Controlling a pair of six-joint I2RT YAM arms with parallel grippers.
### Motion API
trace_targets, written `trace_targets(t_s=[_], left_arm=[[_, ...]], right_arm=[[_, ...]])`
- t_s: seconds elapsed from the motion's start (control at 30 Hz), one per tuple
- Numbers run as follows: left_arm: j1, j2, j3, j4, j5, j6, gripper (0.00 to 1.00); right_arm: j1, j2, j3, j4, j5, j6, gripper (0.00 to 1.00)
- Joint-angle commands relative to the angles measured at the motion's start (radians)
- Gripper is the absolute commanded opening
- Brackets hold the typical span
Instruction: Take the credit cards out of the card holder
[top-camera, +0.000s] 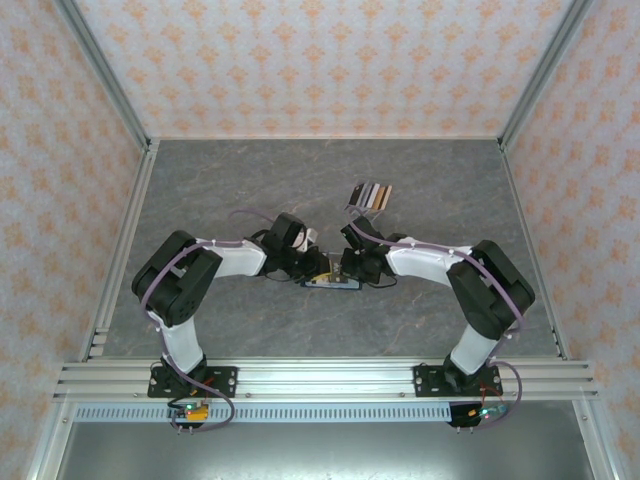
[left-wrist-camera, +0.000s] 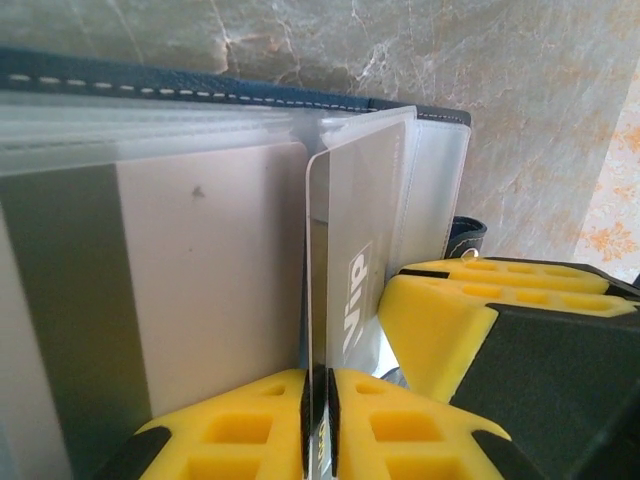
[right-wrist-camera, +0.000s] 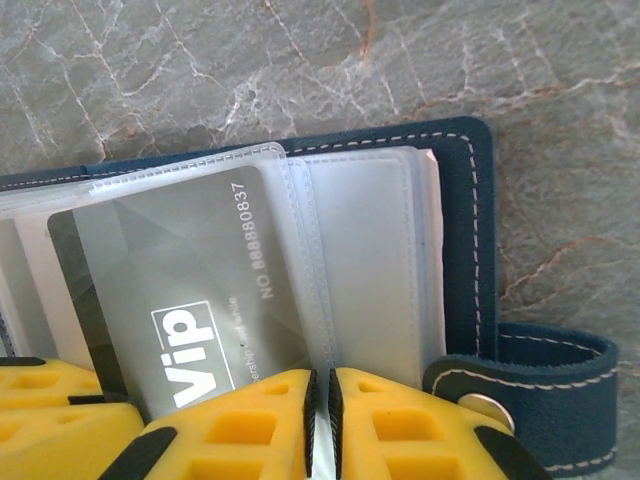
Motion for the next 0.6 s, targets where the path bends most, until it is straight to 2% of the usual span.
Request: trace_targets(t_s=[0.0,0.33,0.57], left_arm=[[0.007,-0.045,-0.009,0.026,0.029,0.022,0.14],[0.016,-0.051,-0.022,0.009,0.028,0.038,0.09],[0.027,-0.069,-0.023,-0.081,-0.004,0.087,0.05]], right_arm=[[-0.001,0.066,-0.017,-0.072,0.06,-0.013,0.15],[-0.002,0.081,-0.01,-0.087,0.068,-0.012,0.14],[-0.001,0.085,-0.006,-0.105,0.089,-0.01,0.14]])
